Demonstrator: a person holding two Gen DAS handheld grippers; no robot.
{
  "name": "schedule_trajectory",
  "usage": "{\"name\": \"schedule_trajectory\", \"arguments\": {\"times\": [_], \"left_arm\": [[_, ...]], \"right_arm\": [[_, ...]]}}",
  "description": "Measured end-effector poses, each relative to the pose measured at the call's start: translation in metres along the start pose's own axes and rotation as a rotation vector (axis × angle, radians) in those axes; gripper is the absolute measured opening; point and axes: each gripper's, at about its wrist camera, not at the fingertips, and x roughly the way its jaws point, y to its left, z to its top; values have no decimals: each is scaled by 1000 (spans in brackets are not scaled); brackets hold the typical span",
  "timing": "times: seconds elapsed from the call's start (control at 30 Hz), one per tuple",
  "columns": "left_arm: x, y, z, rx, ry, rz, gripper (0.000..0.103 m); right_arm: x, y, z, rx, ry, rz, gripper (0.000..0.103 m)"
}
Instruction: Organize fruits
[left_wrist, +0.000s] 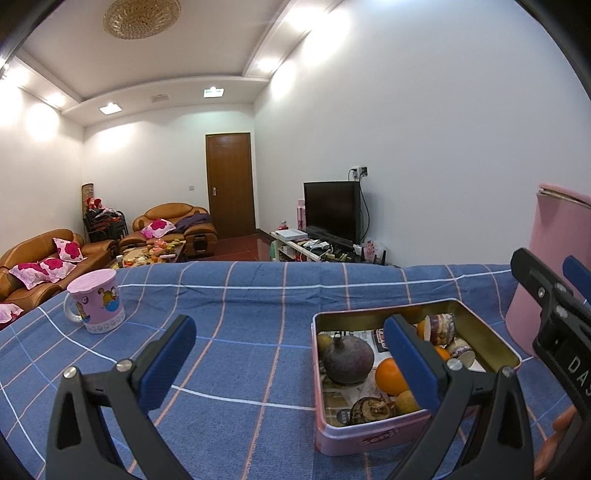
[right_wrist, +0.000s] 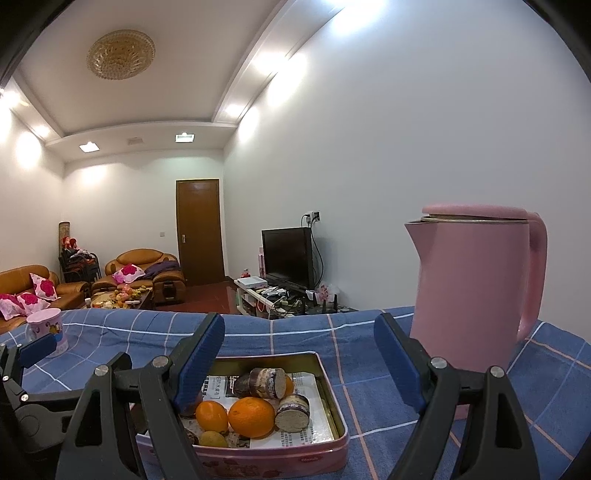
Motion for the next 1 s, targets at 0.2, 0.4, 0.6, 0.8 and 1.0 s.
{"name": "schedule_trajectory", "arguments": {"times": [0.2,0.4,0.6,0.8,1.0], "left_arm": [[0,0,0,-1,1,1,103],[0,0,0,0,0,0,103],[0,0,0,-1,0,1,103],[0,1,0,0,-1,0,103],[-1,1,0,1,-1,0,103]], "right_arm": [[1,-1,0,6,2,-1,84],[1,-2,0,5,2,-1,84],[1,-2,0,5,2,-1,84],[2,-3,-1,7,4,-3,84],[3,-5,-1,9,5,-6,84]]}}
